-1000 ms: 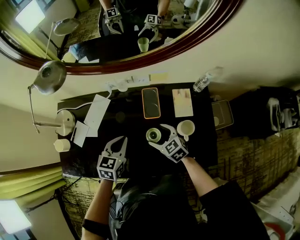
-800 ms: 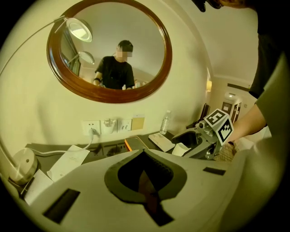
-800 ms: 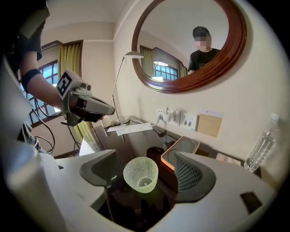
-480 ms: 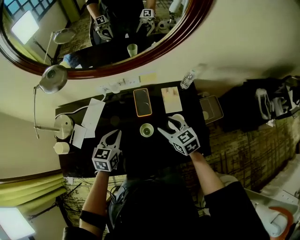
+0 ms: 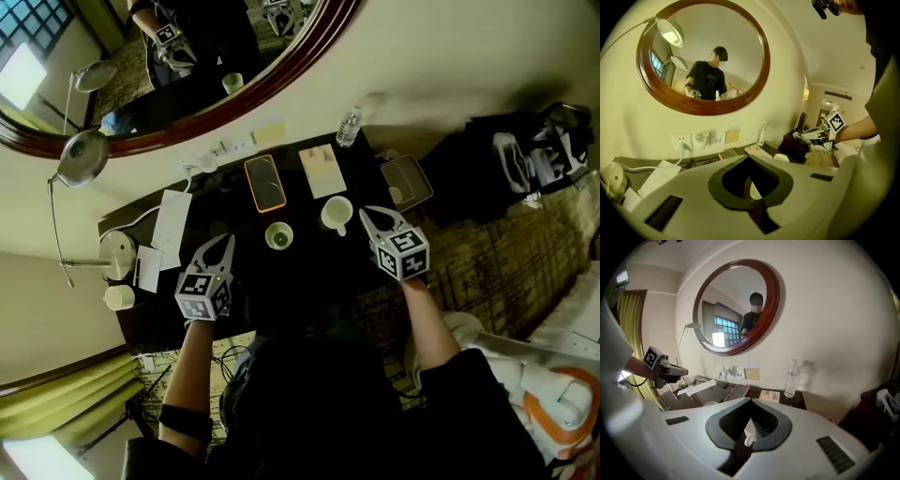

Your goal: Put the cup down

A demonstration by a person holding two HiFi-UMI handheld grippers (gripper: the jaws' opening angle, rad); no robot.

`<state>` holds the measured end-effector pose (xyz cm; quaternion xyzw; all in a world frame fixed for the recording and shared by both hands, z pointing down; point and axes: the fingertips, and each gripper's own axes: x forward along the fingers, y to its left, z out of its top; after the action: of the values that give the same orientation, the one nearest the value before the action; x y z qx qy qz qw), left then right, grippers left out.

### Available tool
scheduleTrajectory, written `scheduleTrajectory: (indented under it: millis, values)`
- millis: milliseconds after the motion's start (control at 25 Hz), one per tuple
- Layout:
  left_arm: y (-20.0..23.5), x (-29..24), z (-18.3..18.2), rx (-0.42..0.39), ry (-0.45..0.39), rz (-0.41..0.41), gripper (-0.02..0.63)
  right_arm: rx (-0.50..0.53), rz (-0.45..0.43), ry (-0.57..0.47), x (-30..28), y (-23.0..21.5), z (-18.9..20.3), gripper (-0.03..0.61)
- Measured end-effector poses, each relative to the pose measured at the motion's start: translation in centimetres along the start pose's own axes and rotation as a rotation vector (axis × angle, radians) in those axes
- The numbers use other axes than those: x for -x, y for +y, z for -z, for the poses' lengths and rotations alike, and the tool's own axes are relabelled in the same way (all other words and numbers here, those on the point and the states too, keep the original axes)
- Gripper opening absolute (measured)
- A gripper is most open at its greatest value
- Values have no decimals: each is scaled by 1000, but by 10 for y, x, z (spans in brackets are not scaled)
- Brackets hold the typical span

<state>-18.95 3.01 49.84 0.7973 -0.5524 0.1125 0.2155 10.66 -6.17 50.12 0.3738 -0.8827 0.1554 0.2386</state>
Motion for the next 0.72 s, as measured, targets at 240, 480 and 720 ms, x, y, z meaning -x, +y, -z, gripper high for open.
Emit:
scheduleTrajectory:
  millis: [240, 480, 720]
  values:
    - [-14, 7, -15, -11, 33, -21, 7, -56, 56, -7, 29, -21, 16, 3]
    - [-25, 6, -23, -9, 17, -16, 7, -78, 75, -25, 44, -27, 23, 3]
    - [-39, 6, -11, -47, 18, 14, 7, -101, 75, -22, 54, -26, 37, 3]
